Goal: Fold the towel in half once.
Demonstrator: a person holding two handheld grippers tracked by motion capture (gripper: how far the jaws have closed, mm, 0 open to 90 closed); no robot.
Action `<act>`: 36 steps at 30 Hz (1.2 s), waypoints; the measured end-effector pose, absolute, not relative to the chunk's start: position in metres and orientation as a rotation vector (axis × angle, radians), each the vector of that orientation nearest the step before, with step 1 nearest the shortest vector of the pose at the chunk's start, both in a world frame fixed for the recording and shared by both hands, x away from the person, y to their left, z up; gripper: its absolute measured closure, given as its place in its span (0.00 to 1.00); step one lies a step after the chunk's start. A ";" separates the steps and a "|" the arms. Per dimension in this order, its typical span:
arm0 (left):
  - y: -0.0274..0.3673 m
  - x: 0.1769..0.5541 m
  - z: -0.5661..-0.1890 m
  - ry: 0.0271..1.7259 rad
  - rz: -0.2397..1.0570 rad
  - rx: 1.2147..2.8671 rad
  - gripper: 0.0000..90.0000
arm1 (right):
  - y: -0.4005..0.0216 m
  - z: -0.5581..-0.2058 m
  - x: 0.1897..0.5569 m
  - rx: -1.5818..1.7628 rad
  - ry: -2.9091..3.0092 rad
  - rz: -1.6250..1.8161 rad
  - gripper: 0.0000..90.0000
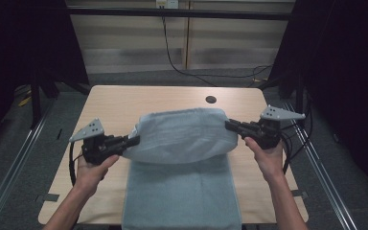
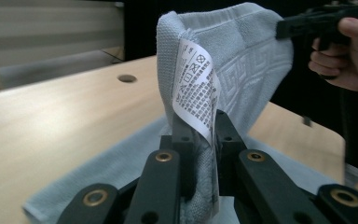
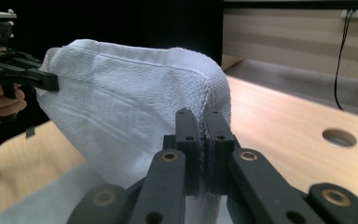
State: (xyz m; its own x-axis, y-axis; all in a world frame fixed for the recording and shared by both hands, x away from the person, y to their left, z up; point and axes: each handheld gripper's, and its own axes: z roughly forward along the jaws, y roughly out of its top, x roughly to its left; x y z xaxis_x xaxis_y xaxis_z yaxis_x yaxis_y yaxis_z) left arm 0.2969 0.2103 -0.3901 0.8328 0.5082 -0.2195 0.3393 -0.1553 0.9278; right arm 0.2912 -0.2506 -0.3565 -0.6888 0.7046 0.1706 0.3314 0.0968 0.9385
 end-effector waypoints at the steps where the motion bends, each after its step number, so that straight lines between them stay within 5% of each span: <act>1: 0.212 0.292 -0.395 0.654 0.162 1.784 0.92 | -0.252 -0.360 0.286 1.031 2.068 1.622 0.96; 19: 0.207 0.250 -0.479 0.633 0.027 2.017 0.84 | -0.252 -0.466 0.199 1.171 2.339 1.529 0.90; 31: 0.224 0.200 -0.474 0.542 -0.051 2.033 0.61 | -0.257 -0.467 0.150 1.154 2.387 1.530 0.77; 36: 0.232 0.209 -0.458 0.545 -0.015 1.971 0.54 | -0.264 -0.453 0.157 1.137 2.309 1.584 0.74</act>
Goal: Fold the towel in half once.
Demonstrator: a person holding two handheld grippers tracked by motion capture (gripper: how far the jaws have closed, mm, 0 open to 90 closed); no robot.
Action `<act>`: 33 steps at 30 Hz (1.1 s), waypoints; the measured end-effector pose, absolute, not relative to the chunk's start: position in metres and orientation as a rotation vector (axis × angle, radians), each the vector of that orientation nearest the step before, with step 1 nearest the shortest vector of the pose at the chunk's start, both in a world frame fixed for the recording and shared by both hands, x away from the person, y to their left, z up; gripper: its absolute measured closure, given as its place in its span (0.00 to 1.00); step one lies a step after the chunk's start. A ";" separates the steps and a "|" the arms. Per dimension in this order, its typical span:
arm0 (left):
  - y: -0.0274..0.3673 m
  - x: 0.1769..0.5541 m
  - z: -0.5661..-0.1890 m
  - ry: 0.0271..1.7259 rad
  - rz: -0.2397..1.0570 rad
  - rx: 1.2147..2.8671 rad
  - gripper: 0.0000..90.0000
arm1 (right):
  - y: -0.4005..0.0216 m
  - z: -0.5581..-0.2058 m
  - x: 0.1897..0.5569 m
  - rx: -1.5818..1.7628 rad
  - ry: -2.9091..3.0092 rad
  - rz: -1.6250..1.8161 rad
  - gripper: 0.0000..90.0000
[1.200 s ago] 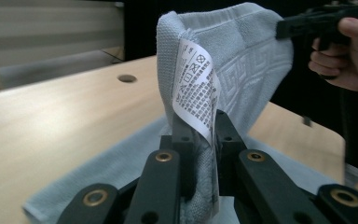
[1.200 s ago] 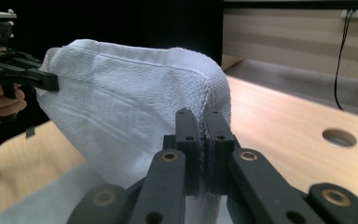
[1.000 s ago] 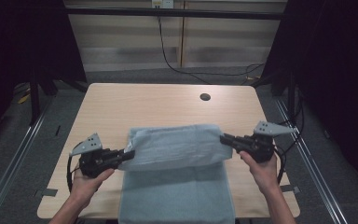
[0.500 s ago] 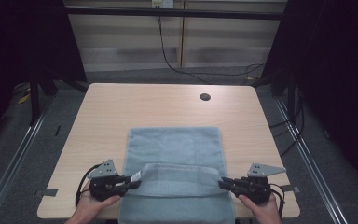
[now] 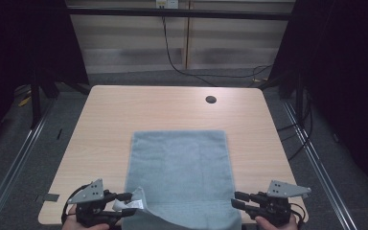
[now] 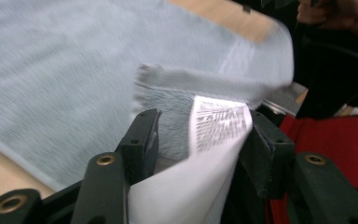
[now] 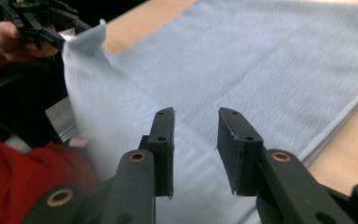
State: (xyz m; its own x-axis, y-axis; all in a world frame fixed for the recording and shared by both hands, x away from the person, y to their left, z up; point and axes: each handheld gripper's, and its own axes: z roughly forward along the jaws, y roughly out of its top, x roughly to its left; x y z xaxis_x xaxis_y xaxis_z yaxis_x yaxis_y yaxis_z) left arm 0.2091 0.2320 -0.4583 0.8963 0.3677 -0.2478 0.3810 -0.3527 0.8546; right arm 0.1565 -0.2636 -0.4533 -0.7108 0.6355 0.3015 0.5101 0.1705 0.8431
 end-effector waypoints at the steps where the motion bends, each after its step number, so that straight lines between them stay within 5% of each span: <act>1: 0.231 0.215 -0.456 0.556 -0.017 1.952 0.54 | -0.263 -0.452 0.160 1.136 2.304 1.576 0.74; 25: 0.196 0.353 -0.494 0.905 0.126 2.035 0.57 | -0.219 -0.485 0.317 1.240 2.385 1.323 0.60; 33: 0.195 0.352 -0.506 0.898 0.112 2.050 0.57 | -0.207 -0.501 0.314 1.245 2.447 1.165 0.59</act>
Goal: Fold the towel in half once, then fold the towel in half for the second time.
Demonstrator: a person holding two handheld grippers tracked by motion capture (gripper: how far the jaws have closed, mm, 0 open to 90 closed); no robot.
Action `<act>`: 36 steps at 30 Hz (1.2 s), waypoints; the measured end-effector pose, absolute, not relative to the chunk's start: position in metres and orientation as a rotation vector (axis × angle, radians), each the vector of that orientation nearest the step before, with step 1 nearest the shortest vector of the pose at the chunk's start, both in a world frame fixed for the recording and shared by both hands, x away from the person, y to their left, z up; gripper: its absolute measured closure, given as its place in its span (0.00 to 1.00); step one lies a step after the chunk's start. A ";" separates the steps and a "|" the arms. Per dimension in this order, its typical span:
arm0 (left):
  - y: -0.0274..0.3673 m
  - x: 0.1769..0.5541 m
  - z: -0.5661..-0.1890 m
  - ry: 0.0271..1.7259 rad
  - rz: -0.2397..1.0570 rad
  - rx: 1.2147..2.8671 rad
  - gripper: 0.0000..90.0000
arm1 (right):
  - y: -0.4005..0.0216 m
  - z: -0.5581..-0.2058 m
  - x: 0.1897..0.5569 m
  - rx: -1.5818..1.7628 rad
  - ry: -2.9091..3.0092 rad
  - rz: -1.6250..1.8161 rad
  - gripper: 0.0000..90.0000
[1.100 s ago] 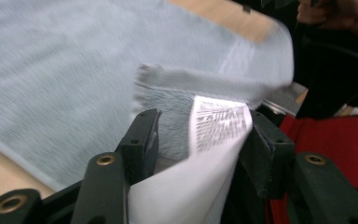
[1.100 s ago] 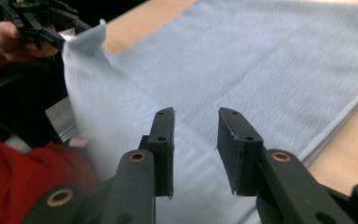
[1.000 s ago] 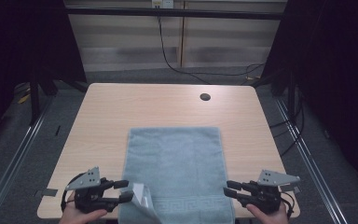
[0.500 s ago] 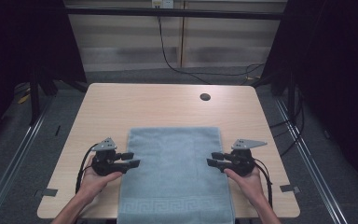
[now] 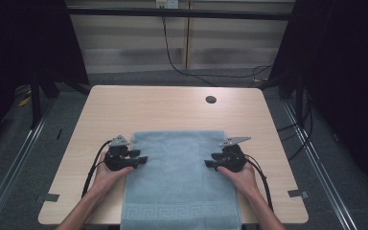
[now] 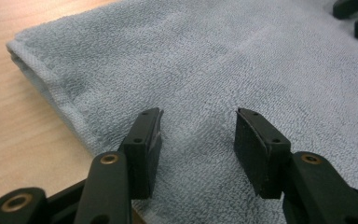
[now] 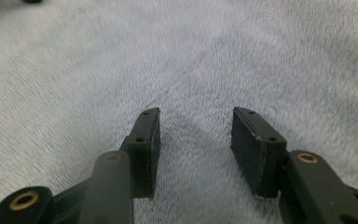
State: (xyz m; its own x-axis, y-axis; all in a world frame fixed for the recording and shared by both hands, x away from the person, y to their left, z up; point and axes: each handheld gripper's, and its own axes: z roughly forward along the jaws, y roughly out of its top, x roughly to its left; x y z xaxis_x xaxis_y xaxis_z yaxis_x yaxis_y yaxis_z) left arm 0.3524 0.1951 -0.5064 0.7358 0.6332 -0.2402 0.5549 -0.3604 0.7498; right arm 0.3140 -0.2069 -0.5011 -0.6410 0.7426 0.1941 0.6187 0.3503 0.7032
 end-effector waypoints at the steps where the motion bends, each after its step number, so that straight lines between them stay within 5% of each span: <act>1: 0.195 0.352 -0.507 0.893 0.109 2.050 0.57 | -0.207 -0.502 0.310 1.224 2.447 1.157 0.58; 7: 0.191 0.333 -0.508 0.794 0.164 2.098 0.55 | -0.209 -0.501 0.293 1.196 2.483 1.157 0.59; 28: 0.199 0.271 -0.500 0.777 0.030 2.133 0.57 | -0.214 -0.496 0.228 1.132 2.555 1.150 0.59; 36: 0.199 0.297 -0.479 0.778 0.053 2.078 0.54 | -0.233 -0.469 0.254 1.168 2.411 1.276 0.57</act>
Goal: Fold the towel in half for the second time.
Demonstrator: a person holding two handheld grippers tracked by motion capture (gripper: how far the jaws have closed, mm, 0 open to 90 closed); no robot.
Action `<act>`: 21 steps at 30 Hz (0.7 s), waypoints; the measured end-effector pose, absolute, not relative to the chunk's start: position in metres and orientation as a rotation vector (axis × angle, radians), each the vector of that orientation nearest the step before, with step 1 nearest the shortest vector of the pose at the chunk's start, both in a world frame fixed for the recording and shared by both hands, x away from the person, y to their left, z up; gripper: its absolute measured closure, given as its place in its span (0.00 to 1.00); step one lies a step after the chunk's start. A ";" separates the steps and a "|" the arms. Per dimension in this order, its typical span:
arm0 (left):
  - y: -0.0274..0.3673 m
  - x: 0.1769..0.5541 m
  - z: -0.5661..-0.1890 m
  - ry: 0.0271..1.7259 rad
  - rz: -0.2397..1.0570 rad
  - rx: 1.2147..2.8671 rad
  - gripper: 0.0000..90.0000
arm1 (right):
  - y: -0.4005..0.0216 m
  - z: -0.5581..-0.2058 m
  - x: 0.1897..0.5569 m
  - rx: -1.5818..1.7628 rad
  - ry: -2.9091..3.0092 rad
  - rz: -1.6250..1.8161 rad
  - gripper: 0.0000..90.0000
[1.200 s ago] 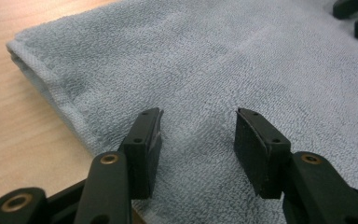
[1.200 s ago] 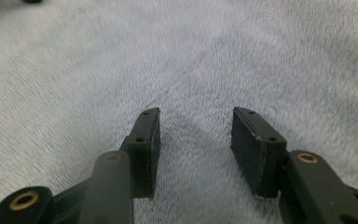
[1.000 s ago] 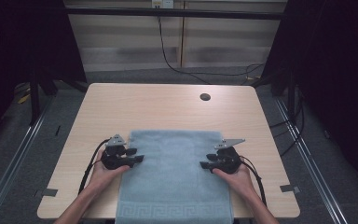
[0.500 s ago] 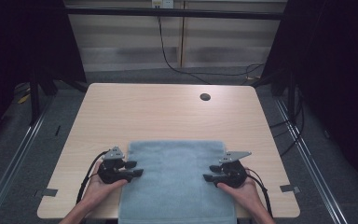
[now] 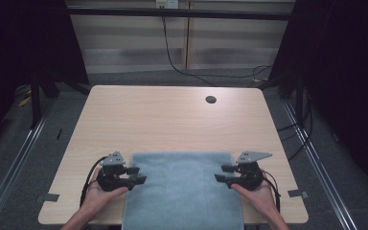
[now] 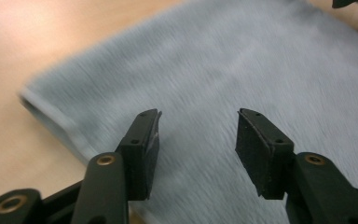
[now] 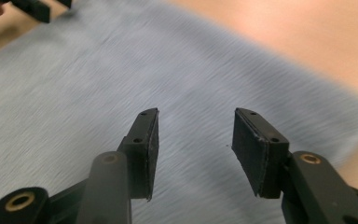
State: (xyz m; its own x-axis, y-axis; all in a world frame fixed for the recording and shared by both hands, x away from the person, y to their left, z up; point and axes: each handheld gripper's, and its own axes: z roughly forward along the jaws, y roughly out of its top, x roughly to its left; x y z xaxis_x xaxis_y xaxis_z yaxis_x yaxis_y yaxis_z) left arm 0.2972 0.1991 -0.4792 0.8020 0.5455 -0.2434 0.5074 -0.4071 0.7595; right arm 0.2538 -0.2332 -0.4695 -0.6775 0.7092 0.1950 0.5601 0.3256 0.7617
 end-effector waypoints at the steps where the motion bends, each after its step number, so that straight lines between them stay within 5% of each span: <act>1: 0.199 0.304 -0.476 0.782 0.059 2.074 0.53 | -0.237 -0.467 0.260 1.181 2.389 1.280 0.57; 9: 0.206 0.360 -0.473 0.898 0.096 1.988 0.53 | -0.257 -0.462 0.316 1.244 2.278 1.262 0.57; 21: 0.213 0.376 -0.503 0.963 0.111 2.062 0.42 | -0.264 -0.500 0.341 1.319 2.356 1.238 0.52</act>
